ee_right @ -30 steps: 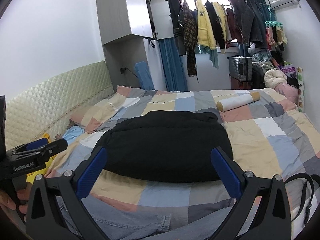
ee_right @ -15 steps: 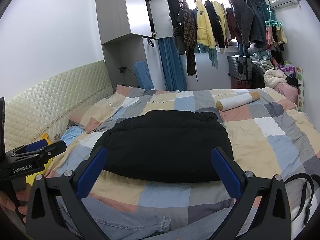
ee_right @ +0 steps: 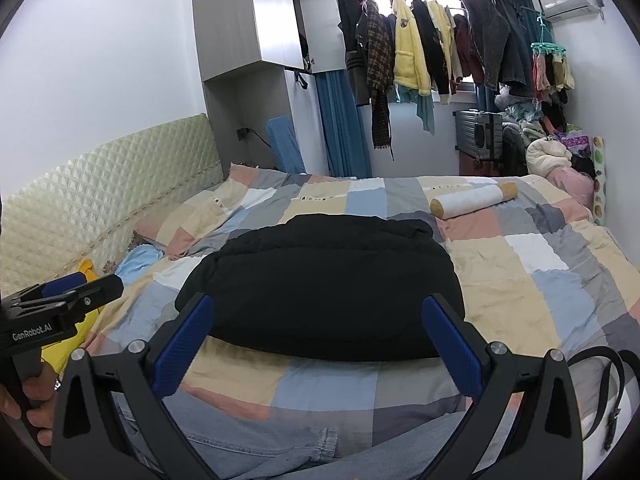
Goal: Fold large clothes
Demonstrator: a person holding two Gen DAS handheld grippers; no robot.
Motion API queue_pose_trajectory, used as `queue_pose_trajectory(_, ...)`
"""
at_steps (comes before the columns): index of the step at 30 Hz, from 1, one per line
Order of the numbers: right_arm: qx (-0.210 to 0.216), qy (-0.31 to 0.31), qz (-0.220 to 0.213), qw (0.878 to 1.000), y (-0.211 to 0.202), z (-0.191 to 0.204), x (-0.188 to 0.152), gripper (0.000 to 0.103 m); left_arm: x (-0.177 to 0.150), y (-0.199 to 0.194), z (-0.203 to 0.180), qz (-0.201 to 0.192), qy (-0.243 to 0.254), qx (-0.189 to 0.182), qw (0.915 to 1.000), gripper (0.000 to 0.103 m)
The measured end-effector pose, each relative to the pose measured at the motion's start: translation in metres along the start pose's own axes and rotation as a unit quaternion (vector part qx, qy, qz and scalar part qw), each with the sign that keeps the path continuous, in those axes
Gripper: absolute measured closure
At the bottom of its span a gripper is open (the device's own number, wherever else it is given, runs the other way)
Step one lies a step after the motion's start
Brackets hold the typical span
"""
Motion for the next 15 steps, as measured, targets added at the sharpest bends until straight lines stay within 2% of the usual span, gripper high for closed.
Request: queue_pose_trajectory(15,0.0,0.001,0.001,1.0,-0.0007,0.0004,0.0001,0.0,-0.0013,-0.0026,0.0026,0.001,-0.007,0.001,1.0,0.007)
Point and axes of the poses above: each gripper's, at about its wrist camera, not at the fingertips, and y roughly the way its jaws point, z to its left, x to its top, the point moved 7 cm from there along y, roughly the way its jaws point, and after that the axes turned 14 degrees about z, right-handed, at the moved point
